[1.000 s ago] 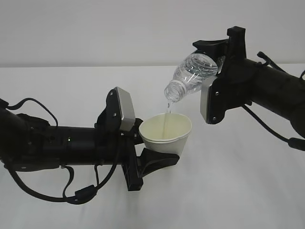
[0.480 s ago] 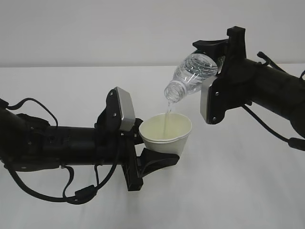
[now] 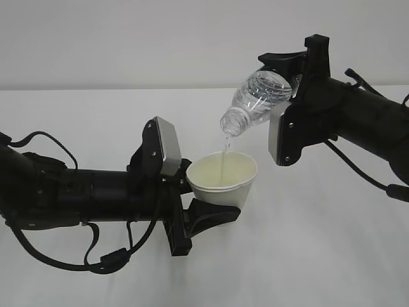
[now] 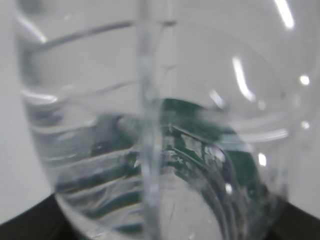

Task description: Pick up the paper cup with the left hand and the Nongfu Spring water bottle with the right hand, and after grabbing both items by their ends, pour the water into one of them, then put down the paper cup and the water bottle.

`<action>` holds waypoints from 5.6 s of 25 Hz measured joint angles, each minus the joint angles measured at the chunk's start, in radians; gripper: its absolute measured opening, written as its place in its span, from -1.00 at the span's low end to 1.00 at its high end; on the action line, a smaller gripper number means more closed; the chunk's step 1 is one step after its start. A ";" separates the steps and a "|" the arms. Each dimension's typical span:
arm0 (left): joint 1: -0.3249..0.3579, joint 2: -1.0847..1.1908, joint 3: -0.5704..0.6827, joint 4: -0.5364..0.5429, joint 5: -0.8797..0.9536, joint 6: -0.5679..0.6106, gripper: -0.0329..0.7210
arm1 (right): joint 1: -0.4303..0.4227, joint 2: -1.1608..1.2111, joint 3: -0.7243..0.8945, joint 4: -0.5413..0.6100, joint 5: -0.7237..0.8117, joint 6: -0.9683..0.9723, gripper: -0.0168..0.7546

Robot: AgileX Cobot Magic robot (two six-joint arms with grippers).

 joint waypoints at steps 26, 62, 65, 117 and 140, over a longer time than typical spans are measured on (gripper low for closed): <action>0.000 0.000 0.000 0.000 0.000 0.000 0.15 | 0.000 0.000 0.000 -0.018 -0.010 -0.002 0.26; 0.000 0.000 0.000 0.024 0.002 -0.013 0.12 | 0.000 0.000 0.000 -0.018 -0.034 -0.007 0.26; 0.000 0.000 0.000 0.028 0.002 -0.013 0.12 | 0.000 0.000 0.000 -0.018 -0.034 -0.007 0.26; 0.000 0.000 0.000 0.044 0.004 -0.015 0.12 | -0.001 0.000 0.000 -0.020 -0.062 -0.036 0.26; 0.000 0.000 0.000 0.044 0.007 -0.015 0.12 | -0.001 0.000 -0.004 -0.020 -0.066 -0.040 0.26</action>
